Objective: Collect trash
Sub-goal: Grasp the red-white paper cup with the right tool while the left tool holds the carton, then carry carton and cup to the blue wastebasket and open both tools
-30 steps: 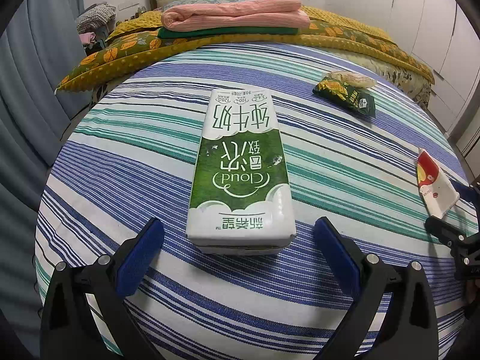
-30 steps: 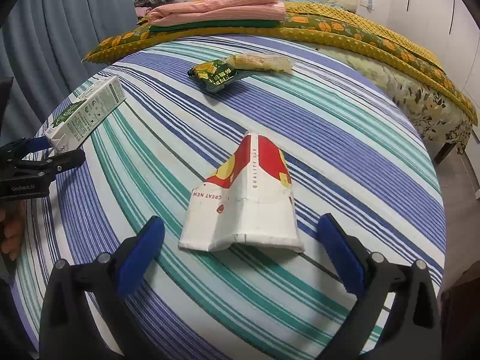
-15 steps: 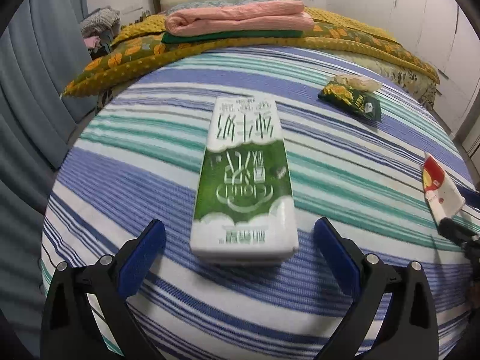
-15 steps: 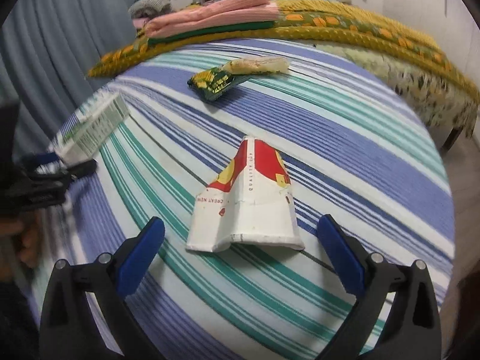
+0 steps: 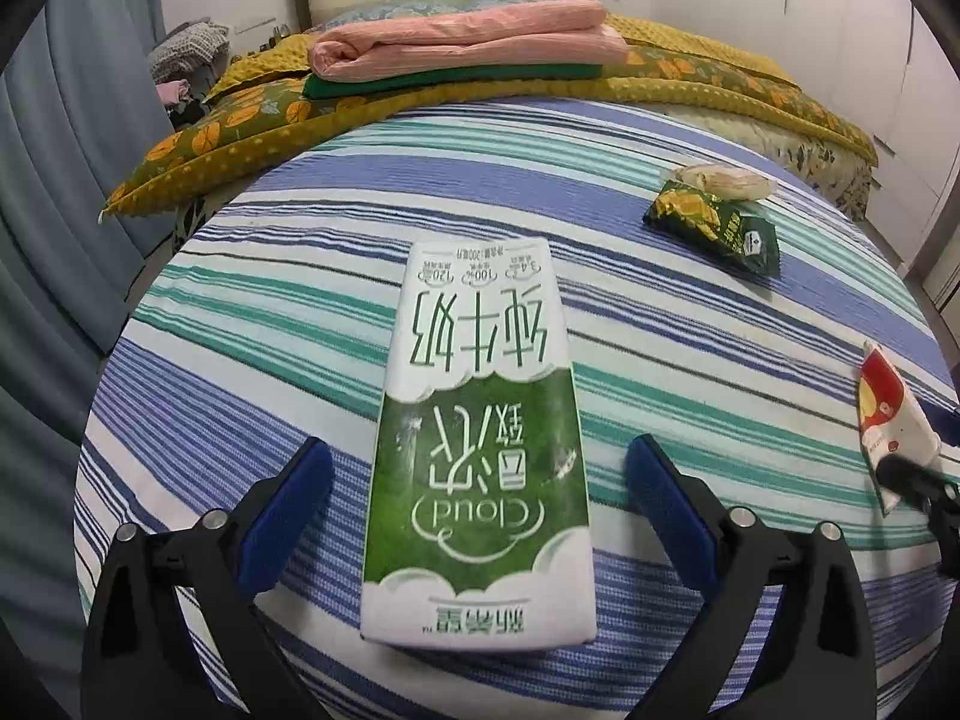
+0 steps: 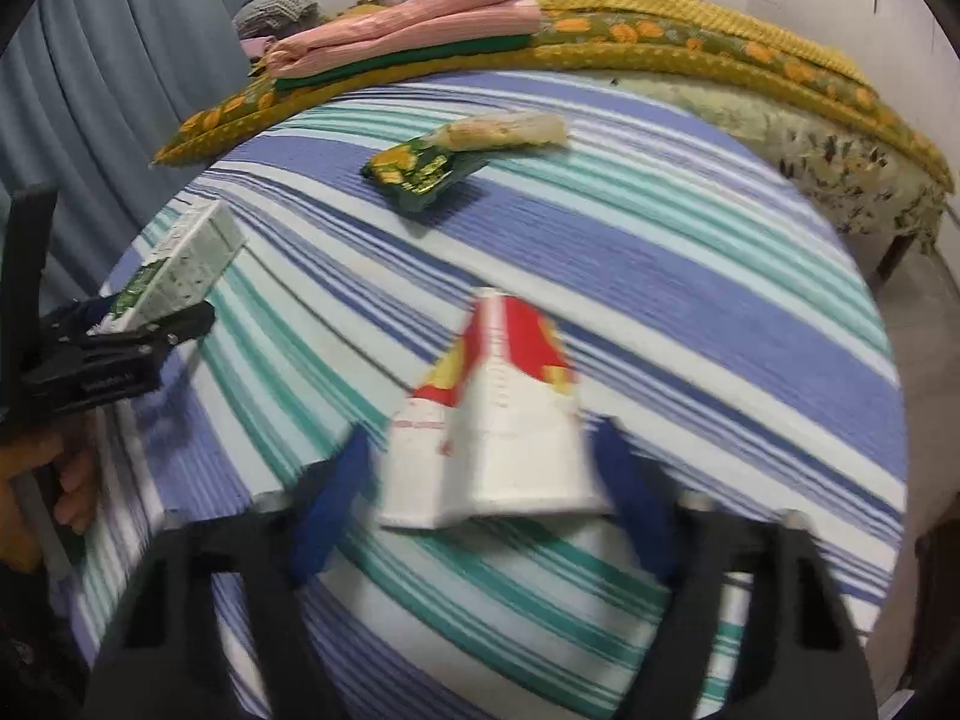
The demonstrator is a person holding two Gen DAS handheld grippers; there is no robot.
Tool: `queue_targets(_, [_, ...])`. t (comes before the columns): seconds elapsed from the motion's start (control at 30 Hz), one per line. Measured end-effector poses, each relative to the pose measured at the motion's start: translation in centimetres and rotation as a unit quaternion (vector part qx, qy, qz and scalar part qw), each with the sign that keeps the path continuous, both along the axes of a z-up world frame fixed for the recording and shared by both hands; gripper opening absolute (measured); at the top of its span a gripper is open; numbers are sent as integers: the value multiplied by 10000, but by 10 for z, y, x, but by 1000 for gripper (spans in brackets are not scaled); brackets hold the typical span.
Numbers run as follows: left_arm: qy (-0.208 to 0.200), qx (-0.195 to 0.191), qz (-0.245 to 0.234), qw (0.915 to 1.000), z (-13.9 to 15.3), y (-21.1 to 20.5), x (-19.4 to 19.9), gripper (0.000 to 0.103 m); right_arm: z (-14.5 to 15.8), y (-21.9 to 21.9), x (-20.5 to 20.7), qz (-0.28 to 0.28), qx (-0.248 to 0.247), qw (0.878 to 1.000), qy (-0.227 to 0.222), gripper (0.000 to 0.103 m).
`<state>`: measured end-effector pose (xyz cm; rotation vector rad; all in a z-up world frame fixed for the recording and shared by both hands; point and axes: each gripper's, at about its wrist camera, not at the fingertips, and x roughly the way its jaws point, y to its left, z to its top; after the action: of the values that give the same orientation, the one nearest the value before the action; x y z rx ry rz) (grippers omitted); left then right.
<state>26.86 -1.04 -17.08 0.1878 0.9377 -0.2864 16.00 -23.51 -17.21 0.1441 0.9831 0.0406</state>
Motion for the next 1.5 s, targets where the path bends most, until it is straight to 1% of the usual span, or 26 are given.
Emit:
queue_targets(0.03, [-4, -80, -64, 9999, 1, -1, 0, 82, 1, -5, -1, -25, 152, 9999, 4, 48])
queue_targets(0.07, [-12, -135, -107, 9999, 1, -2, 0, 75, 2, -9, -2, -61, 236, 9997, 14, 39])
queue_targets(0.13, [-99, -140, -209, 9996, 4, -6, -3, 49, 8, -15, -6, -73, 287, 9996, -10, 36])
queue_targets(0.23, [-88, -163, -262, 9995, 5, -12, -10, 48, 14, -24, -16, -88, 432, 9990, -64, 36])
queue_targets(0.37, [9, -406, -424, 9983, 9, -22, -30, 48, 21, -40, -31, -202, 643, 9976, -164, 36])
queue_targets(0.5, [77, -641, -773, 9949, 18, -45, -63, 48, 27, -65, -53, -390, 889, 9949, -257, 36])
queue_targets(0.57, [150, -784, -971, 9921, 24, -62, -80, 48, 30, -81, -67, -503, 1026, 9930, -314, 36])
queue_targets(0.67, [202, -932, -1342, 9864, 33, -95, -107, 48, 35, -109, -90, -710, 1091, 9906, -415, 36])
queue_targets(0.77, [229, -1059, -1771, 9782, 44, -134, -134, 48, 36, -147, -122, -1077, 1038, 9876, -481, 36])
queue_targets(0.83, [298, -1177, -2068, 9708, 50, -163, -153, 48, 31, -175, -142, -1342, 965, 9852, -452, 36])
queue_targets(0.93, [435, -1325, -2482, 9586, 56, -207, -179, 48, 16, -217, -171, -1769, 863, 9800, -300, 36])
queue_targets(1.03, [552, -1335, -2917, 9455, 56, -253, -206, 48, -6, -257, -194, -2129, 815, 9736, -65, 36])
queue_targets(1.17, [705, -1173, -3335, 9328, 43, -309, -235, 48, -34, -290, -207, -2437, 814, 9662, 186, 36])
queue_targets(1.23, [784, -1065, -3438, 9297, 32, -333, -243, 48, -51, -304, -209, -2563, 853, 9622, 337, 36])
queue_targets(1.3, [839, -915, -3492, 9288, 18, -352, -250, 48, -63, -314, -211, -2659, 918, 9587, 434, 36])
queue_targets(1.37, [978, -784, -3502, 9283, 1, -372, -251, 48, -77, -326, -213, -2779, 1019, 9537, 528, 36])
queue_targets(1.5, [1110, -533, -3507, 9283, -30, -399, -251, 49, -93, -342, -216, -2947, 1184, 9464, 582, 36])
